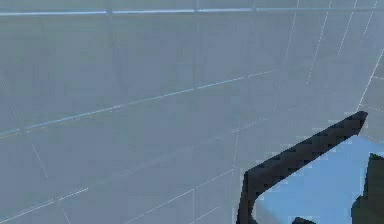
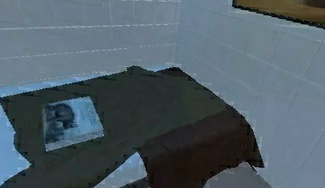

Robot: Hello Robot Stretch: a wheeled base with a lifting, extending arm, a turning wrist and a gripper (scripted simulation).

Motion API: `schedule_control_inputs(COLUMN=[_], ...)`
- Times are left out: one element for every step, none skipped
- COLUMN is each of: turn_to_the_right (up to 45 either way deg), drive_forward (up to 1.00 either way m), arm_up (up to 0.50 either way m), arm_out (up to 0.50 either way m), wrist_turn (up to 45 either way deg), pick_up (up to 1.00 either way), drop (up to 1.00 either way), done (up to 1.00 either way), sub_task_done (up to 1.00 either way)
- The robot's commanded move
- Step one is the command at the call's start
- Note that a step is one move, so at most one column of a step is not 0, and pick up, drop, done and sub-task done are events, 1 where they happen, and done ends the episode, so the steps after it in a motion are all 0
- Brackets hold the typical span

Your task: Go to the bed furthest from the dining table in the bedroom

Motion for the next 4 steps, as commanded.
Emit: schedule_control_inputs(turn_to_the_right=[0.0, 45.0, 36.0, 0.0], drive_forward=[0.15, 0.0, 0.0, 0.0], arm_up=[0.0, 0.0, 0.0, 0.0], arm_out=[0.0, 0.0, 0.0, 0.0], wrist_turn=[0.0, 0.0, 0.0, 0.0], pick_up=[0.0, 0.0, 0.0, 0.0], drop=[0.0, 0.0, 0.0, 0.0], done=[0.0, 0.0, 0.0, 1.0], sub_task_done=[0.0, 0.0, 0.0, 0.0])
